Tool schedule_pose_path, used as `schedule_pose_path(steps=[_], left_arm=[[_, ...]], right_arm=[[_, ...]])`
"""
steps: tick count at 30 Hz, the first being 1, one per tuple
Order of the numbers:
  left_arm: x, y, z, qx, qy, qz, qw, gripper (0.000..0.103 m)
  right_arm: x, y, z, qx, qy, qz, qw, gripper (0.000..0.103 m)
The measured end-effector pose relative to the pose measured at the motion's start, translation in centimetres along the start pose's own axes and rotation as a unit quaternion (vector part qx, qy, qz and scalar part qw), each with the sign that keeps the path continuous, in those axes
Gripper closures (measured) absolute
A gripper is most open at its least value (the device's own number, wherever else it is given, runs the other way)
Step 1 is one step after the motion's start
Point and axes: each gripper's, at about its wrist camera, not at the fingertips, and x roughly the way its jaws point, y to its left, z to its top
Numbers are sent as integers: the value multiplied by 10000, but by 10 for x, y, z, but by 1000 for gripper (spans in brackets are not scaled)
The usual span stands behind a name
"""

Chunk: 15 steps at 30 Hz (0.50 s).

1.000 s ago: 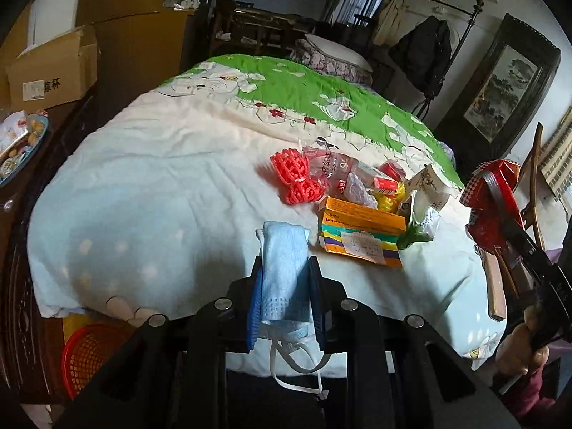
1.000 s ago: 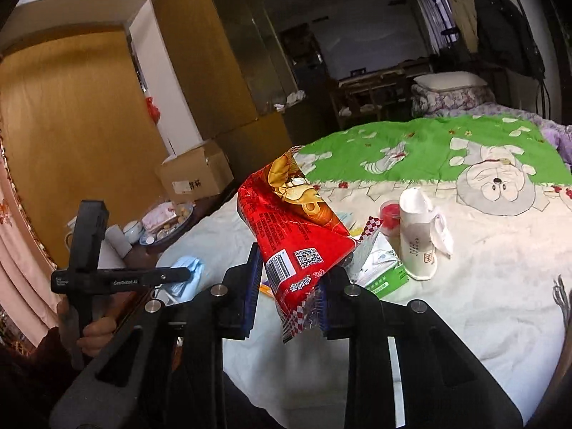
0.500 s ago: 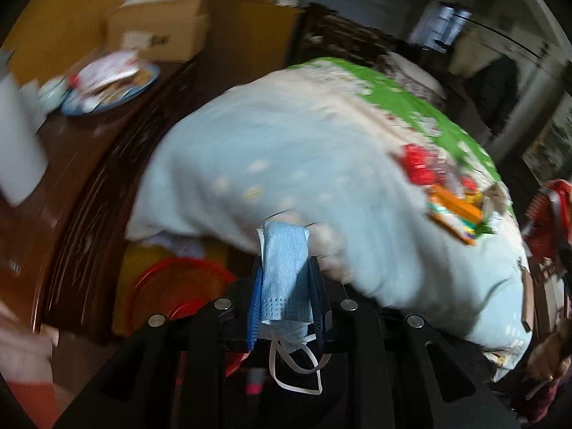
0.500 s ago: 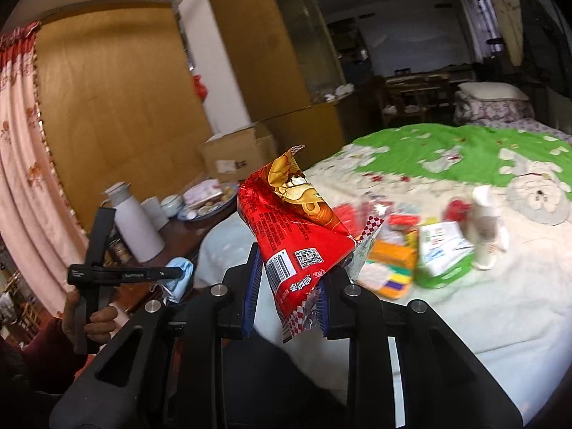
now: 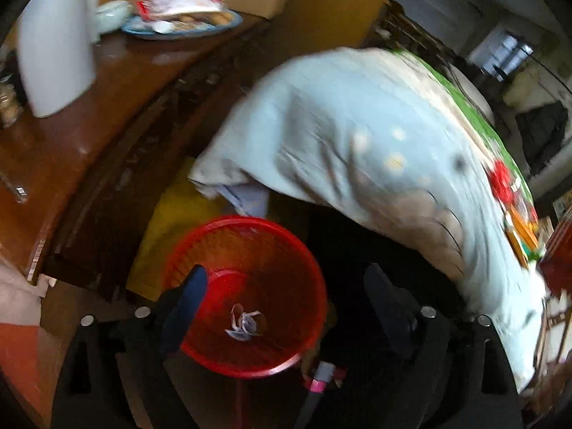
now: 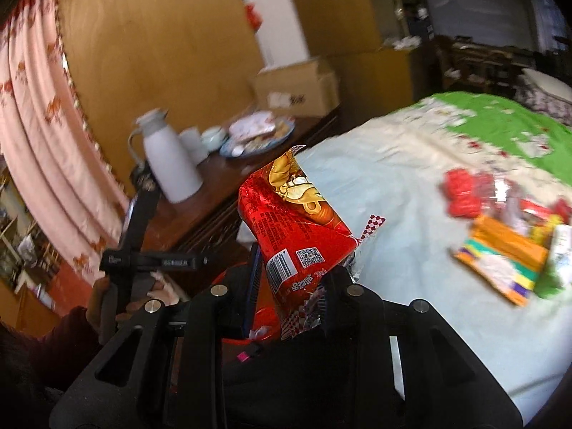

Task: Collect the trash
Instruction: 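Carry masks and snack bag to the red wastebasket and open both tools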

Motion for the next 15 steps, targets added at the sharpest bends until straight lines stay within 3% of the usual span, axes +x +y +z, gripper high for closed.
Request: schedule_pose_path(steps=[10, 11, 13, 14, 15], left_arm=[[-8, 57, -1, -677, -377, 341, 9964, 10], [-7, 62, -1, -744, -369, 329, 9960, 10], [-3, 73, -1, -903, -329, 296, 9949, 10], [-1, 78, -1, -971, -313, 281, 9944, 10], [-1, 82, -2, -1023, -303, 274, 9939, 10]], right_arm=[[104, 58, 2, -628, 1172, 446, 9901, 71], [110, 61, 1, -672, 1262, 469, 9886, 67], [127, 71, 0, -760, 1471, 471, 9851, 50], [134, 75, 0, -783, 1536, 449, 9840, 35], [138, 78, 0, -794, 1559, 434, 9836, 29]])
